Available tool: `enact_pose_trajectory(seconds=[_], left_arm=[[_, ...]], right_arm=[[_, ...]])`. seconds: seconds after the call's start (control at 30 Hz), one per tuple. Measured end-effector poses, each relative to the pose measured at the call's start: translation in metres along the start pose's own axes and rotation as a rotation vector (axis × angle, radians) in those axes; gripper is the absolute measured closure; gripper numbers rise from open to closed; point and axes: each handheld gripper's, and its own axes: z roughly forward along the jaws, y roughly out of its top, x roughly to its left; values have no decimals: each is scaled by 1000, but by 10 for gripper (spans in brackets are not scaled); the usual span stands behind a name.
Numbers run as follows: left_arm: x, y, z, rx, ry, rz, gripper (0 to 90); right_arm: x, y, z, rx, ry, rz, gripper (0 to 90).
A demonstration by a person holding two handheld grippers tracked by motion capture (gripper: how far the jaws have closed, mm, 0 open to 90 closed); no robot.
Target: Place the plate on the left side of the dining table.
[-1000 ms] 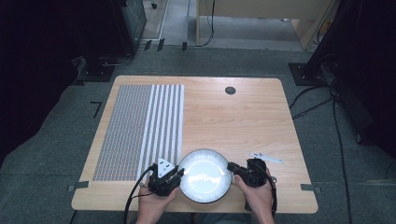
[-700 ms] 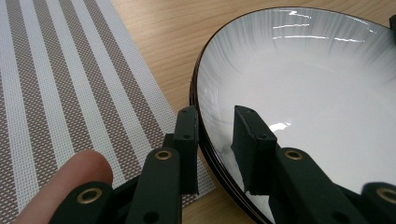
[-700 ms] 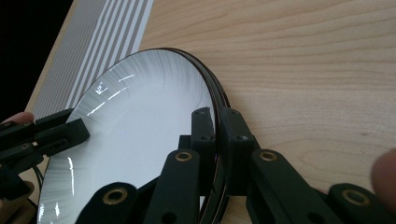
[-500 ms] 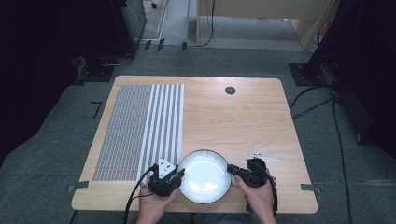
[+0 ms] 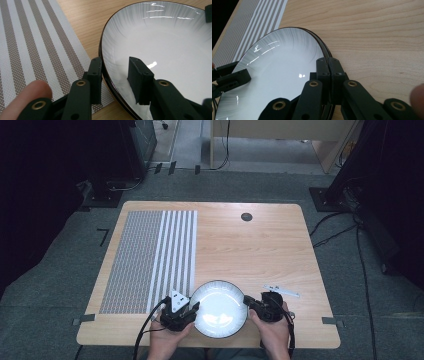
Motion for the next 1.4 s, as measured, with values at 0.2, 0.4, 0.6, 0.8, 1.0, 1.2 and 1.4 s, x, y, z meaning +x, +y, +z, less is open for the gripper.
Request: enact_pose_trajectory(seconds=[0.2,0.4,0.6,0.8,1.0,1.2,1.4], left_arm=[[1,0,0,6,-18,-6,581],[1,1,-2,-8,-30,-6,571],[4,2,-4,-20,-53,-17,562],[5,4,-8,-45,-52,-26,560],[3,8,-15,-91,-66,-43,565],[-5,7,-11,-72,-93,-25,618],[-8,9,-4,-46,-96,-27,625]], right_arm=[[-1,2,-4,-22,-14,-18,894],[0,2,-5,-27,-14,-31,896],[-2,5,-9,-38,-26,-37,896],[-4,7,-13,-49,-35,-54,896],[-5,9,-18,-65,-46,-68,896],[-5,10,-21,-70,-56,-77,897],[-5,8,-25,-80,-64,-79,896]])
